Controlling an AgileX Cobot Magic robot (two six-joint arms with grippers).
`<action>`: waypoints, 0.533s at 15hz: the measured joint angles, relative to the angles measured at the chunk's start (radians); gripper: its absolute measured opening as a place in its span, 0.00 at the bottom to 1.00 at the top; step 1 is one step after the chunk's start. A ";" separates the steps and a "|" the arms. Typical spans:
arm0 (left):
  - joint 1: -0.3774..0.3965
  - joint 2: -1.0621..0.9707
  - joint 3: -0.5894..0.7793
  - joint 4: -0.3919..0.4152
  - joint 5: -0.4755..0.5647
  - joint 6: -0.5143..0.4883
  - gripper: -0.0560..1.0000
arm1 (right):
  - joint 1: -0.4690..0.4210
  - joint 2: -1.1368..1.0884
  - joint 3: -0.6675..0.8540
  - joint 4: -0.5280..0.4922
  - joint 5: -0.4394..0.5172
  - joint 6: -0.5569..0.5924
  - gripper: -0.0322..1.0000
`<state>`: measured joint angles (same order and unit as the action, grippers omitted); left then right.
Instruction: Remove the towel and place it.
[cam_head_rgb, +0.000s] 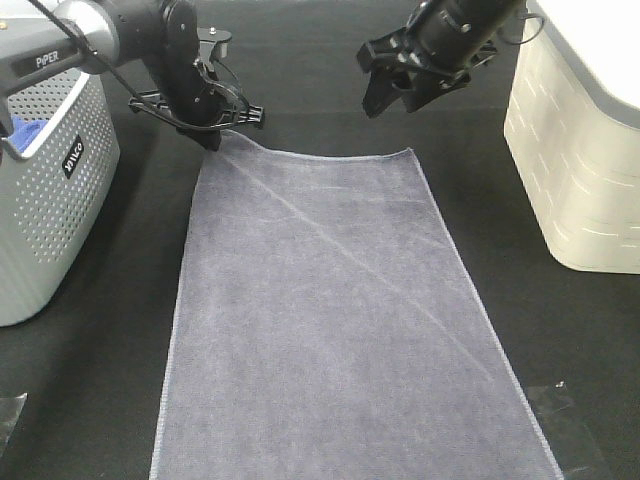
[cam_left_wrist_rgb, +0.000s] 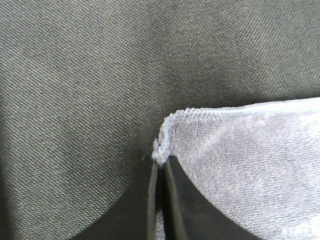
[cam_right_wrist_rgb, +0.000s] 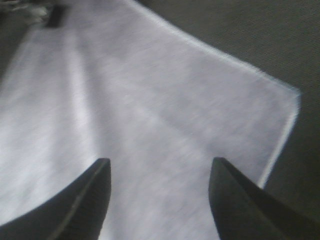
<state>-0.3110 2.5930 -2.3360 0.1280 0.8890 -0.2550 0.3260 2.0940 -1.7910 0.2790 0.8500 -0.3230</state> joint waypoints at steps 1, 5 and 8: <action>0.000 0.000 0.000 0.000 0.000 0.000 0.06 | -0.001 0.044 -0.040 -0.055 -0.016 0.039 0.54; 0.000 0.000 0.000 -0.025 0.000 0.000 0.06 | -0.003 0.174 -0.140 -0.184 -0.105 0.078 0.51; 0.000 0.000 0.000 -0.038 0.000 0.000 0.06 | -0.002 0.260 -0.163 -0.279 -0.154 0.131 0.51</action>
<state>-0.3110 2.5930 -2.3360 0.0900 0.8890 -0.2550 0.3240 2.3540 -1.9540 0.0000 0.6960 -0.1920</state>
